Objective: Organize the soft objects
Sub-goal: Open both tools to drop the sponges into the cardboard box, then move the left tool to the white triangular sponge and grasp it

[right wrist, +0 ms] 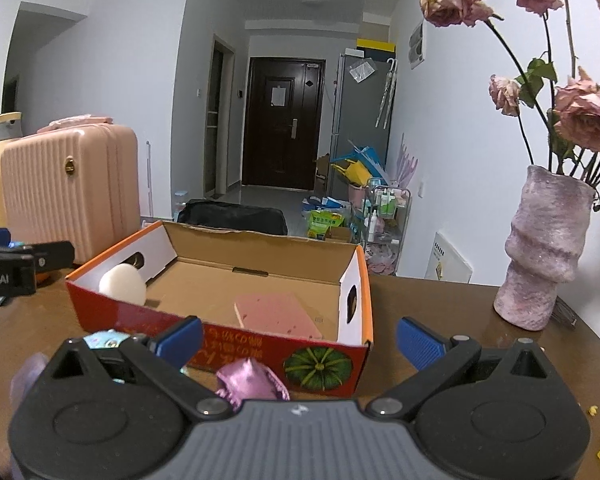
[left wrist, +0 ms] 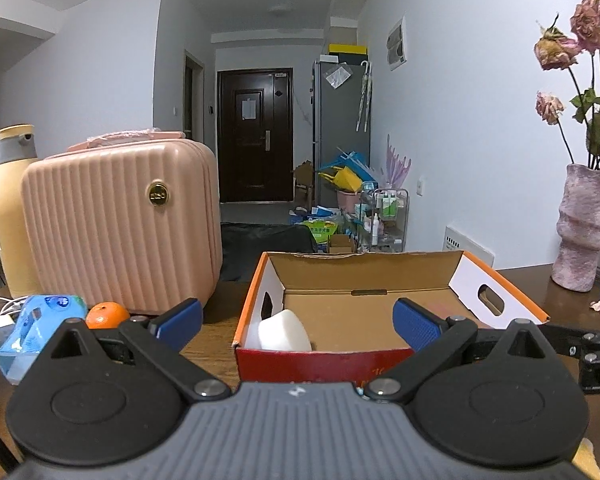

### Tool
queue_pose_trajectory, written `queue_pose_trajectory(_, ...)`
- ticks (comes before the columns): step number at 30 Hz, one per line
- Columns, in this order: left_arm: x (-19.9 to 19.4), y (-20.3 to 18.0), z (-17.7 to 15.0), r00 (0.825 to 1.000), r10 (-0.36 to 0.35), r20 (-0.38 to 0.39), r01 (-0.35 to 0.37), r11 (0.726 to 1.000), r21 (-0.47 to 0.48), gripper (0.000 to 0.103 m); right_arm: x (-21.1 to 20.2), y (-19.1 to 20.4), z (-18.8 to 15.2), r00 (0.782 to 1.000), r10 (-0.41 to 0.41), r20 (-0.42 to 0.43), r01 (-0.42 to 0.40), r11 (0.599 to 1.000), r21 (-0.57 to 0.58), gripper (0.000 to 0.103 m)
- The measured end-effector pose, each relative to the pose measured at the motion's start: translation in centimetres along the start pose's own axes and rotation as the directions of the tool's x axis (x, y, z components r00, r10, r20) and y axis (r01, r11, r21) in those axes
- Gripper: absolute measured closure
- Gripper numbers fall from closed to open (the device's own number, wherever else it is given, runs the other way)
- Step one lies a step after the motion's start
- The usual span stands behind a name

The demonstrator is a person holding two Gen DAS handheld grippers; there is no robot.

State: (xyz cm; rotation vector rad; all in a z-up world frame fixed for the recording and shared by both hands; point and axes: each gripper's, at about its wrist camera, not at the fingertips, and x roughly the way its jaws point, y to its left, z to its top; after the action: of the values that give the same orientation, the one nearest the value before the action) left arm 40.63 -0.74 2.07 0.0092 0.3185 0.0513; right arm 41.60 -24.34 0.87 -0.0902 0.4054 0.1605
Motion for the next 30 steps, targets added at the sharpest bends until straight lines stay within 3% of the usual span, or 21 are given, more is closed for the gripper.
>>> queue_pose_trajectory(11,-4.4,0.4,-0.2,1.000,0.001,0.025,-0.001,1.000,-0.002,0.000,-4.1,1.1,-2.3,1.000,0.007,-0.009,-0.007,1.000,-0.005,0.000)
queue_pose_trajectory(30,-9.2,2.4,-2.4,1.000,0.016,-0.020,-0.016,1.000,0.014,0.000,-9.8,3.6,-5.8,1.000,0.020,0.002,-0.020,0.999,-0.030,0.000)
